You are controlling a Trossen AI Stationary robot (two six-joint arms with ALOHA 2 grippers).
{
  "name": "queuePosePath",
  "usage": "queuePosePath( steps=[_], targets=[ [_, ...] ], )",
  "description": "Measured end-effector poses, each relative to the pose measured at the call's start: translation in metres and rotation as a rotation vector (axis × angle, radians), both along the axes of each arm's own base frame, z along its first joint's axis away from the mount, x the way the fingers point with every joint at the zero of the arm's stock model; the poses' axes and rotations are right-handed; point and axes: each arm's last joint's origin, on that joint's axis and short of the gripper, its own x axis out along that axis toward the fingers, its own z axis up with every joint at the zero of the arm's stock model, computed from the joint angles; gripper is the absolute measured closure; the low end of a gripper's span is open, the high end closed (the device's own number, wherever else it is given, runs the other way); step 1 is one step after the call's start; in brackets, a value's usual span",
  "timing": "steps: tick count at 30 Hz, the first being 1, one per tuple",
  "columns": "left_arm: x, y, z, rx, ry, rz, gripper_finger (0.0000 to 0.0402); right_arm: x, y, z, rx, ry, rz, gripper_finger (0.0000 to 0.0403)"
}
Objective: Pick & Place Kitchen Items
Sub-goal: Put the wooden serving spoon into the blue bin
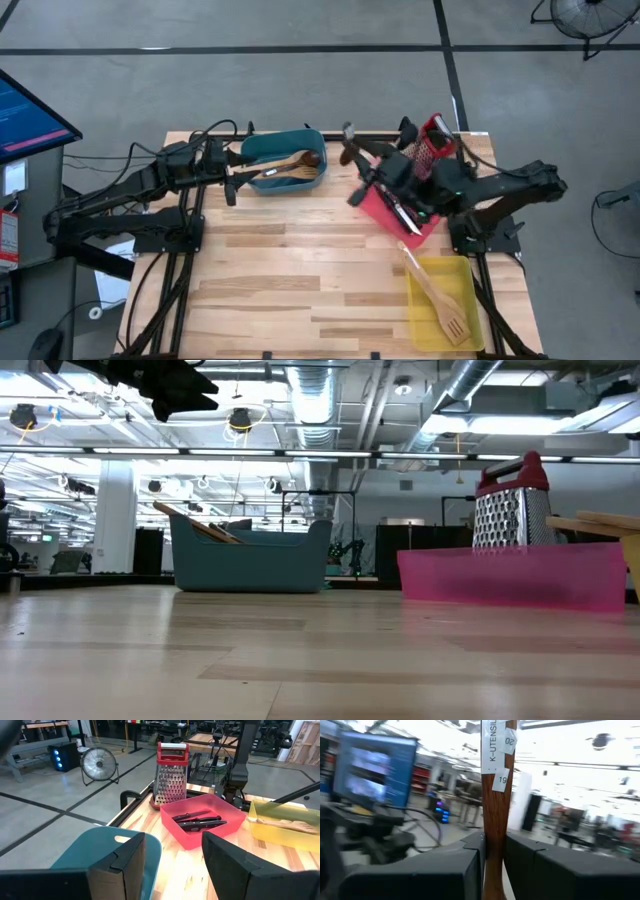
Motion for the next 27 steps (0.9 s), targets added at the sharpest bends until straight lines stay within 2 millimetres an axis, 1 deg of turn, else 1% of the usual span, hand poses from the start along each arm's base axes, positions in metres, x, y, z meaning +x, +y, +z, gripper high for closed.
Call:
queuePosePath(
  steps=[5,8,11,14,16,17,19,22,24,27],
  targets=[
    [0.000,0.000,0.000,-0.001,-0.001,0.000,0.0225,0.022,-0.013,-0.013,-0.018,0.024,-0.071,0.0351],
    [0.000,0.000,0.000,-0.002,-0.001,0.000,0.0225,0.031,-0.022,-0.020,-0.028,0.047,-0.090,0.0351],
    [0.000,0.000,0.000,0.000,0.000,0.000,0.0225,0.037,-0.040,-0.024,-0.013,0.054,-0.007,0.0351],
    [0.000,0.000,0.000,0.000,0.000,0.000,0.0225,0.044,-0.072,-0.035,0.031,0.106,0.157,0.0351],
    [0.000,0.000,0.000,0.000,0.000,0.000,0.0225,0.055,-0.096,-0.048,0.066,0.146,0.227,0.0351],
    [0.000,0.000,0.000,0.000,0.000,0.000,0.0225,0.061,-0.108,-0.057,0.088,0.177,0.234,0.0351],
    [0.000,0.000,0.000,0.000,0.000,0.000,0.0225,0.075,-0.132,-0.079,0.129,0.233,0.225,0.0351],
    [0.000,0.000,0.000,0.000,0.001,0.000,0.0225,0.097,-0.161,-0.112,0.147,0.283,0.268,0.0351],
    [0.000,0.000,0.000,0.000,0.001,0.000,0.0225,0.110,-0.177,-0.132,0.149,0.288,0.292,0.0351],
    [0.000,0.000,0.000,0.000,0.001,0.000,0.0225,0.126,-0.193,-0.164,0.179,0.309,0.300,0.0351]
  ],
)
